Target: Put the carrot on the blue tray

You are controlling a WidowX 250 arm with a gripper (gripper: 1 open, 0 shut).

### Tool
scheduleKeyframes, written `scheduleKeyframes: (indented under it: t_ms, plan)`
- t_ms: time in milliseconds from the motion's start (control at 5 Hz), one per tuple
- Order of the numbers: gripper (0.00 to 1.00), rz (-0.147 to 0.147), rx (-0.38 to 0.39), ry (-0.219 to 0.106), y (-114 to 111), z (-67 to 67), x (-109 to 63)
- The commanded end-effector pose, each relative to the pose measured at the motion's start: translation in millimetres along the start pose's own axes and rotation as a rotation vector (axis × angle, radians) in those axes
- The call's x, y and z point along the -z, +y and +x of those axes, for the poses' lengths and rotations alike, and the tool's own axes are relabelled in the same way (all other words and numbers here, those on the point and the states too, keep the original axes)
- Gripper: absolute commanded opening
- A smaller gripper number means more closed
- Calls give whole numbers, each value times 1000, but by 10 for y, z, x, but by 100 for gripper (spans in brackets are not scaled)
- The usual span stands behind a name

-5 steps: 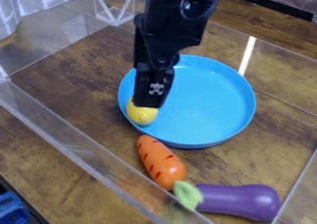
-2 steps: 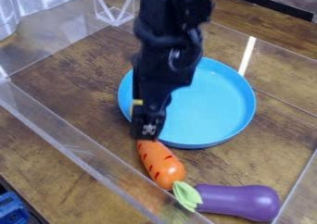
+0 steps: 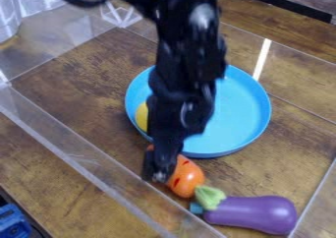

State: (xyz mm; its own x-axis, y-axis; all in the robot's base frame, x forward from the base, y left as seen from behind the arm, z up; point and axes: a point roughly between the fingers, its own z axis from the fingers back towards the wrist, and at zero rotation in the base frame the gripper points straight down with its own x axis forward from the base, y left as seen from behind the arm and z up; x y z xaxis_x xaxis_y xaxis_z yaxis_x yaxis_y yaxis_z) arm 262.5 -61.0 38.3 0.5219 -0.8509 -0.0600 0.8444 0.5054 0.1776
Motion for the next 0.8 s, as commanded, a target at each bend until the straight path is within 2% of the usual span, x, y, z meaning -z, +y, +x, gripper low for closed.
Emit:
scheduleKeyframes:
  t_ms: [0, 600]
  plan:
    - [100, 28, 30, -21, -20, 128, 111]
    - [100, 32, 39, -6, -47, 179, 171]
